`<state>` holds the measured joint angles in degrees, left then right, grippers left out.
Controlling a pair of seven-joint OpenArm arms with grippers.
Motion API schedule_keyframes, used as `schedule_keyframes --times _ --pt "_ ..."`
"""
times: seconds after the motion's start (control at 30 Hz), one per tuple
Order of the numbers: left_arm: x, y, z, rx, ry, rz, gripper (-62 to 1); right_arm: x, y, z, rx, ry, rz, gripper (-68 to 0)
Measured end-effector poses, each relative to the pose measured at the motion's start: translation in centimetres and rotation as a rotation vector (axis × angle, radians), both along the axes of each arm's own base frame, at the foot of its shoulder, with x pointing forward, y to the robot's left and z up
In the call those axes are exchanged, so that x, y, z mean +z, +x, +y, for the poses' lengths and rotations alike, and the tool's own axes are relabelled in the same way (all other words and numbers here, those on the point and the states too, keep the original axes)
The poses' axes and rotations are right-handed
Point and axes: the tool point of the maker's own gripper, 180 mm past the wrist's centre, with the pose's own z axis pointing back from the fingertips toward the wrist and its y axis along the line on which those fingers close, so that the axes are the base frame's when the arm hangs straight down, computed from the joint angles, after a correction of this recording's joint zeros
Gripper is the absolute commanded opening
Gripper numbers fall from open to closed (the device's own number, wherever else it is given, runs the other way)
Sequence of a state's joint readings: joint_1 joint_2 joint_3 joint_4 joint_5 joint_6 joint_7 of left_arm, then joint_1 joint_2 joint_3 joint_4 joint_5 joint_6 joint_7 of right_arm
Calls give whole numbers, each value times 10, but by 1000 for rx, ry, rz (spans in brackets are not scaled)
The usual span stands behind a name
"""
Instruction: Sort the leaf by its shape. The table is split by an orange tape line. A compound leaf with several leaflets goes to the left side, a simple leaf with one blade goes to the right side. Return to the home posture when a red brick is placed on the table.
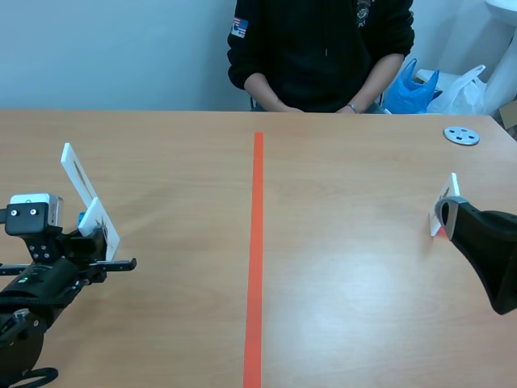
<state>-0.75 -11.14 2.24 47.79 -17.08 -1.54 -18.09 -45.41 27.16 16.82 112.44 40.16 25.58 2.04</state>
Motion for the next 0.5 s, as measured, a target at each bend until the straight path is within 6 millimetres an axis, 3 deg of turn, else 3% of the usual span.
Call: schedule_keyframes --times 0.37,0.5 --pt "8 3 3 17 11 -44 -219 0 0 0 0 0 0 4" --pt "12 5 2 14 10 -54 -177 0 0 0 0 0 0 4"
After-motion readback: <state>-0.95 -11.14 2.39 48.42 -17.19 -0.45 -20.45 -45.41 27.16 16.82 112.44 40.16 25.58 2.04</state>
